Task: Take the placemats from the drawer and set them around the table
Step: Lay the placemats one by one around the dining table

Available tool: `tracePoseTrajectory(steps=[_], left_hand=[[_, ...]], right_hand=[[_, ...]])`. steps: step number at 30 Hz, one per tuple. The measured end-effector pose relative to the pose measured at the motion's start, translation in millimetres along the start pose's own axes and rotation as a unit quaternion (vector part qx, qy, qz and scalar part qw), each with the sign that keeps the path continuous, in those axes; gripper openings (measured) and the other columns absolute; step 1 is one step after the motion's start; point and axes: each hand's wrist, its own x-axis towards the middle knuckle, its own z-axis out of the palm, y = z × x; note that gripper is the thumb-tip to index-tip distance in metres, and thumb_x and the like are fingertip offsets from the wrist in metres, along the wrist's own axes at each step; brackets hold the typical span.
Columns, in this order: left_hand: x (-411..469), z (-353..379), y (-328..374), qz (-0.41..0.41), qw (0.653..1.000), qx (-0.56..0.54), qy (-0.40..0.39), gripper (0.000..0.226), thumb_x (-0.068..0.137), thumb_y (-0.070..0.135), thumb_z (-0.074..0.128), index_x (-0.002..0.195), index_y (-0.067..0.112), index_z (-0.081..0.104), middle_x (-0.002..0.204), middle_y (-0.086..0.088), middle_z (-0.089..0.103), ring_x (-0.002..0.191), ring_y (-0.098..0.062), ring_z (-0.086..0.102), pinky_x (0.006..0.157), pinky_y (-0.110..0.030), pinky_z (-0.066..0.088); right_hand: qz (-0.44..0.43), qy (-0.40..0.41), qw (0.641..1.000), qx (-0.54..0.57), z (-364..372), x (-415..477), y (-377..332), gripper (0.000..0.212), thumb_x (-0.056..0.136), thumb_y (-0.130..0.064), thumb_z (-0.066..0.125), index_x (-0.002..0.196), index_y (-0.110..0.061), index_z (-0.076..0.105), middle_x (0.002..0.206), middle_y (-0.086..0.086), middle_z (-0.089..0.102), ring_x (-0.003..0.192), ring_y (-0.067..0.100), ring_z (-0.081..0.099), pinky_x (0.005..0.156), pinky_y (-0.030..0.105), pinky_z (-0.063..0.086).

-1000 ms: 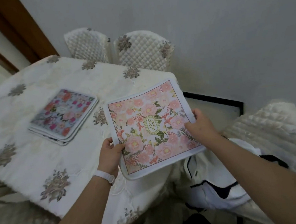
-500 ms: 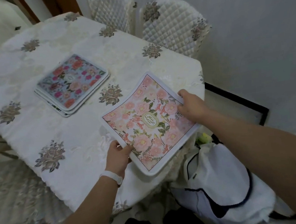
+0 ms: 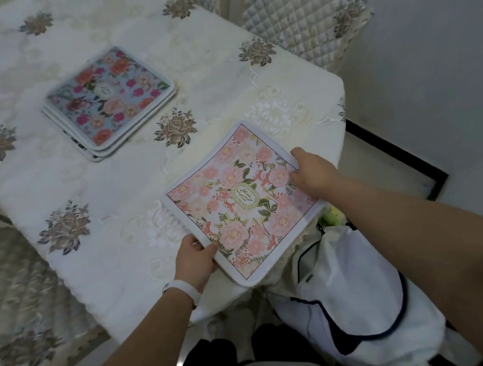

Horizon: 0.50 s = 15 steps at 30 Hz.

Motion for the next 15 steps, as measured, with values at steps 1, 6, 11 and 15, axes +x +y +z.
tracePoseTrajectory(steps=[1, 6, 11, 15], left_hand=[[2, -1, -1, 0.005, 1.0, 0.017, 0.0, 0.018, 0.089, 0.008, 0.064, 0.101, 0.016, 0.053, 0.102, -0.009, 0.071, 0.084, -0.028, 0.069, 0.061, -0.036, 0.056], [3, -5, 0, 0.038, 0.991, 0.127, 0.027, 0.03, 0.086, 0.023, 0.07, 0.107, 0.018, 0.05, 0.092, -0.006, 0.069, 0.075, -0.022, 0.068, 0.06, -0.034, 0.054], [4, -9, 1, 0.113, 0.965, 0.212, 0.109, 0.061, 0.086, 0.033, 0.066, 0.137, 0.018, 0.037, 0.121, -0.006, 0.053, 0.108, -0.025, 0.056, 0.091, -0.043, 0.049], [23, -6, 7, 0.268, 0.876, 0.395, 0.066, 0.062, 0.09, 0.041, 0.056, 0.143, 0.014, 0.038, 0.148, -0.008, 0.04, 0.137, -0.026, 0.034, 0.113, -0.04, 0.028]], right_hand=[[-0.005, 0.0, 1.0, -0.016, 1, 1, 2, 0.021, 0.092, -0.02, 0.05, 0.111, -0.013, 0.044, 0.084, 0.007, 0.059, 0.069, 0.028, 0.055, 0.053, 0.033, 0.035], [0.008, 0.012, 1.0, -0.024, 9, -2, 11, 0.02, 0.092, -0.02, 0.052, 0.108, -0.011, 0.045, 0.095, 0.01, 0.058, 0.081, 0.031, 0.056, 0.061, 0.035, 0.04], [-0.039, 0.088, 0.989, -0.115, 40, -21, -2, 0.061, 0.083, -0.022, 0.06, 0.138, -0.005, 0.041, 0.137, 0.02, 0.043, 0.121, 0.038, 0.044, 0.095, 0.049, 0.04], [-0.14, -0.006, 0.978, -0.156, 63, -28, -24, 0.059, 0.095, -0.041, 0.04, 0.148, -0.017, 0.03, 0.158, 0.013, 0.023, 0.145, 0.03, 0.02, 0.118, 0.049, 0.016]])
